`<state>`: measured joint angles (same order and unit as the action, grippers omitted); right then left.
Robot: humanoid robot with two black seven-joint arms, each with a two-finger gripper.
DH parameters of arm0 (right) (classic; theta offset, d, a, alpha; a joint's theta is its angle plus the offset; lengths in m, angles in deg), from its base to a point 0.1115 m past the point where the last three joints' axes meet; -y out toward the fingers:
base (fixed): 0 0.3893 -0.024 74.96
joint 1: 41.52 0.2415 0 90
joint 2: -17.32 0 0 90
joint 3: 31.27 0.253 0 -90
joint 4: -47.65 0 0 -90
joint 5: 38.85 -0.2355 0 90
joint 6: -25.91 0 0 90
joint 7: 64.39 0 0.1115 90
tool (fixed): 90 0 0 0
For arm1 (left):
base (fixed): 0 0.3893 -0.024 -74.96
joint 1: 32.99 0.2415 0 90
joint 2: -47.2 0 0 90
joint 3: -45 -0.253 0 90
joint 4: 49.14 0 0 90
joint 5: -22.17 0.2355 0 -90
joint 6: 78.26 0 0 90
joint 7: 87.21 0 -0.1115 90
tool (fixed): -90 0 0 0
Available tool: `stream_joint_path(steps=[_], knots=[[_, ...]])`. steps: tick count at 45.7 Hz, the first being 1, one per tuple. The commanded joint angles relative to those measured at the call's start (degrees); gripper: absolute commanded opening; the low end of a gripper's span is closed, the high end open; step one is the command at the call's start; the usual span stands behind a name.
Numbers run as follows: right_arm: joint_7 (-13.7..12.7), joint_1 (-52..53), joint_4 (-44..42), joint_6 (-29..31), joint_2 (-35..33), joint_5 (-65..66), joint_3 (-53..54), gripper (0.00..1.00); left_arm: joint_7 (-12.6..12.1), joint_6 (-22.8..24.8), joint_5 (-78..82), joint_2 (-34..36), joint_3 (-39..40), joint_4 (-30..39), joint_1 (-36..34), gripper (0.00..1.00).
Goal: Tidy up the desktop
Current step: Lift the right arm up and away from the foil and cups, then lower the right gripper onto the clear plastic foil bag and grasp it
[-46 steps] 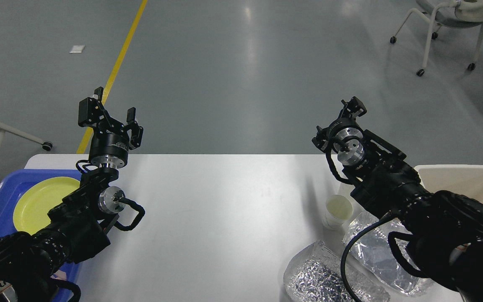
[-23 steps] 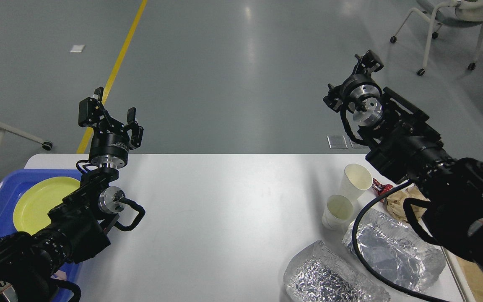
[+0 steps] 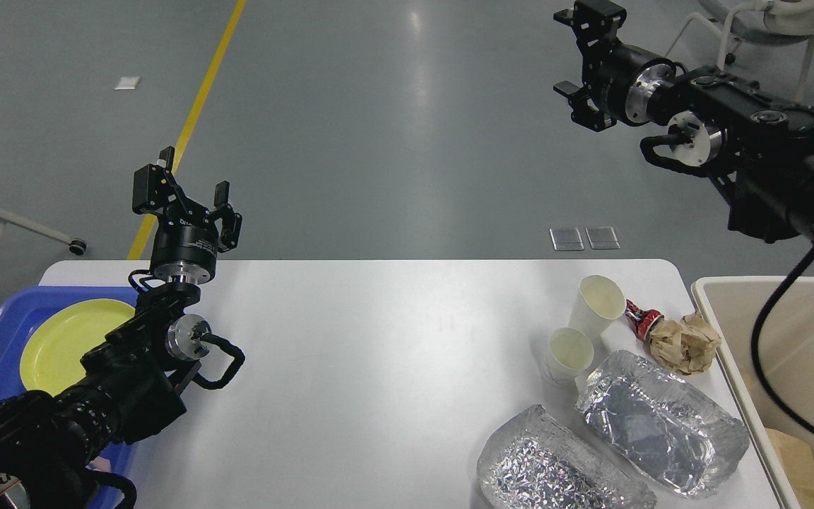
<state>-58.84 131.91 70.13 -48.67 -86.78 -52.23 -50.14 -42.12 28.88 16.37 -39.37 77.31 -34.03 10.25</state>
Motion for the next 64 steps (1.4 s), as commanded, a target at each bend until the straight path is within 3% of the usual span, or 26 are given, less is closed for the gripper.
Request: stream_joint_path(steps=[1,14,20,26,30,47,64], knots=[[0.9,6.3,2.4,0.2,-0.5,6.4,-14.9,1.00,0.0,-0.1,0.0,0.0,0.0,0.0,0.0,1.00],[1.7,16.7,6.0,1.3,0.3,17.0,-35.0,1.00,0.0,-0.1,0.0,0.0,-0.1,0.0,0.0,1.00],[3.6,23.6,7.8,12.0,0.3,20.6,-35.4,1.00,0.0,0.0,0.0,0.0,-0.1,0.0,0.0,1.00],[4.2,31.5,15.1,23.9,-0.1,20.8,-35.6,1.00,0.0,0.0,0.0,0.0,-0.1,0.0,0.0,1.00],[4.2,35.5,21.9,27.4,-0.7,20.8,-36.0,1.00,0.0,0.0,0.0,0.0,-0.1,0.0,0.0,1.00],[3.4,48.3,54.1,30.3,-7.7,21.2,-35.0,1.00,0.0,0.0,0.0,0.0,-0.1,0.0,0.0,1.00],[2.4,52.3,68.2,28.9,-10.4,21.0,-35.0,1.00,0.0,0.0,0.0,0.0,-0.1,0.0,0.0,1.00]])
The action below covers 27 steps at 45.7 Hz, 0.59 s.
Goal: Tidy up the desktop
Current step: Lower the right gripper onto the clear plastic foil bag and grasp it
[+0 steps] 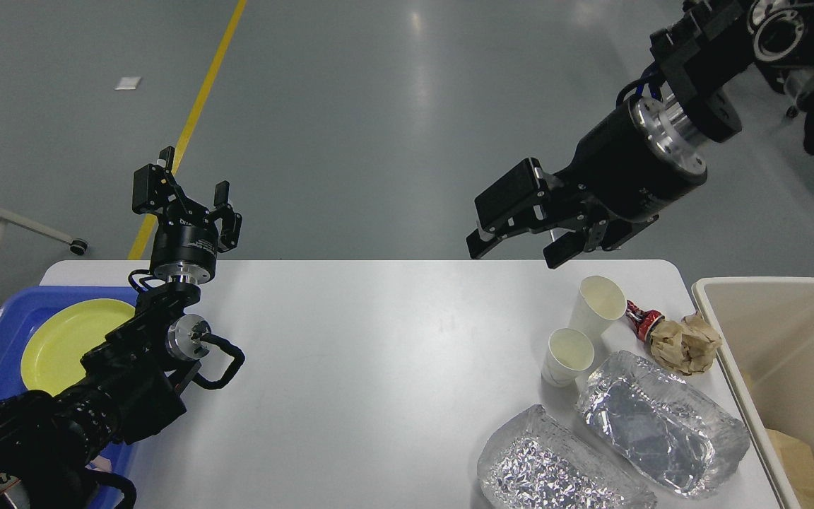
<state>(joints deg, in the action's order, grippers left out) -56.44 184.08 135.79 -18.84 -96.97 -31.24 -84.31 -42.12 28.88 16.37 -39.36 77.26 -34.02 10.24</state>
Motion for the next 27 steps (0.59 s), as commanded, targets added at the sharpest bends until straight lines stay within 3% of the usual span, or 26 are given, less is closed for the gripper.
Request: stream_joint_path(steps=[1,12,27], knots=[[0.0,0.1,2.8,-1.4,-0.2,0.0,-1.1,1.00,0.0,0.0,0.0,0.0,0.0,0.0,0.0,1.00],[-0.4,-7.9,3.4,-8.8,-0.2,4.9,-4.6,1.00,0.0,0.0,0.0,0.0,0.0,0.0,0.0,1.00],[-2.2,-29.1,2.4,-27.7,-0.8,17.3,-9.3,1.00,0.0,0.0,0.0,0.0,0.0,0.0,0.0,1.00]])
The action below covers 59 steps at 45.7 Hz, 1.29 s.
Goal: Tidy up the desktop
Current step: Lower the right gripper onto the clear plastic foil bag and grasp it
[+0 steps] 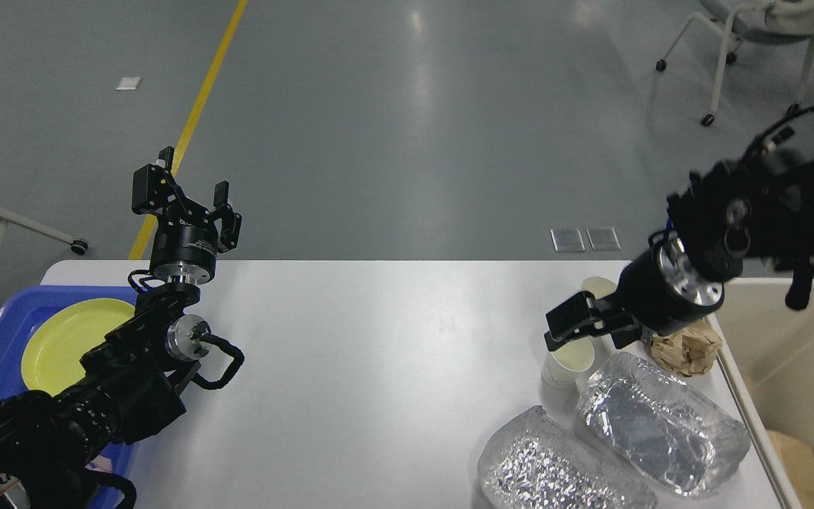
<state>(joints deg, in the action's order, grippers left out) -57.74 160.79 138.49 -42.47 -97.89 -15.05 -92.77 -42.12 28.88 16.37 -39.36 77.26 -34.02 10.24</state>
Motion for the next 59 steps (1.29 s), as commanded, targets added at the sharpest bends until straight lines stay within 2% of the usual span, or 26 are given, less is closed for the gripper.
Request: stream_joint_path(steps=[1,12,19,32,38,45,59], knots=[[-1.1,-6.7,-0.6,-4.5,0.1,1.2,-0.8,1.00,0.0,0.0,0.0,0.1,0.0,0.0,0.0,1.00],[-1.2,-18.2,-5.8,-13.1,0.4,1.0,-0.5,1.00,0.0,0.0,0.0,0.0,0.0,0.0,0.0,1.00],[-0.9,-23.2,-8.7,-16.5,0.6,2.3,-0.6,1.00,0.0,0.0,0.0,0.0,0.0,0.0,0.0,1.00],[-0.9,-27.2,-9.0,-20.0,1.0,9.2,-0.5,1.00,0.0,-0.1,0.0,0.0,0.0,0.0,0.0,1.00],[-0.9,-30.1,-12.2,-22.4,2.3,12.9,-0.4,1.00,0.0,0.0,0.0,0.0,0.0,0.0,0.0,1.00],[-0.9,-33.5,-16.0,-25.1,3.9,14.4,-0.1,0.98,0.0,-0.1,0.0,0.0,0.0,0.0,0.0,1.00],[-0.8,-35.0,-16.0,-25.7,5.0,16.0,1.6,0.87,0.0,0.0,0.0,0.0,0.0,0.0,0.0,1.00]])
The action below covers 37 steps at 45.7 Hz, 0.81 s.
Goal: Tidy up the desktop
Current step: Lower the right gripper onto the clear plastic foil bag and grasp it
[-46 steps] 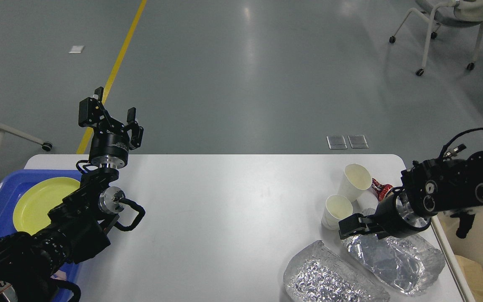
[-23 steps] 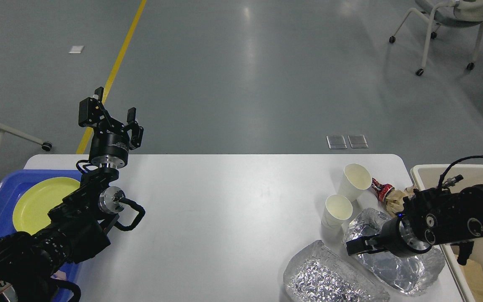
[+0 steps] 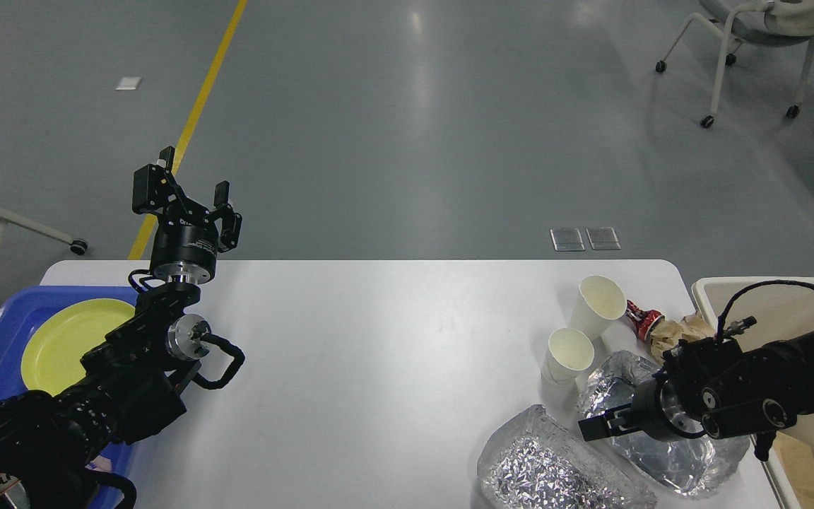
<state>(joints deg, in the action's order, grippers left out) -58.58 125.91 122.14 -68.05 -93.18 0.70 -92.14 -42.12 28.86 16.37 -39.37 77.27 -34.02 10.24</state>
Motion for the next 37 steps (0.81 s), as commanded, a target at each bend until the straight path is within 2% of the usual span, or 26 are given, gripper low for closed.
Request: stream_joint_path(steps=[1,7,13,18,26,37], knots=[[0.1,-0.1,0.3,-0.1,0.3,0.3,1.1,0.87,0.0,0.0,0.0,0.0,0.0,0.0,0.0,1.00],[0.0,-0.7,-0.4,-0.3,0.7,1.1,1.0,0.85,0.0,0.0,0.0,0.0,0.1,0.0,0.0,1.00],[-0.3,-1.9,-2.6,-0.6,1.3,1.3,0.8,0.78,0.0,0.0,0.0,0.0,0.0,0.0,0.0,1.00],[-0.4,-2.2,-3.2,-0.7,1.2,3.7,0.7,0.69,0.0,0.0,0.0,0.0,0.0,0.0,0.0,1.00],[-0.4,-2.3,-3.1,-0.6,0.9,4.2,0.8,0.39,0.0,0.0,0.0,0.0,0.0,0.0,0.0,1.00],[-0.1,-2.4,-2.8,-0.4,0.7,4.2,0.8,0.15,0.0,0.0,0.0,0.0,0.0,0.0,0.0,1.00]])
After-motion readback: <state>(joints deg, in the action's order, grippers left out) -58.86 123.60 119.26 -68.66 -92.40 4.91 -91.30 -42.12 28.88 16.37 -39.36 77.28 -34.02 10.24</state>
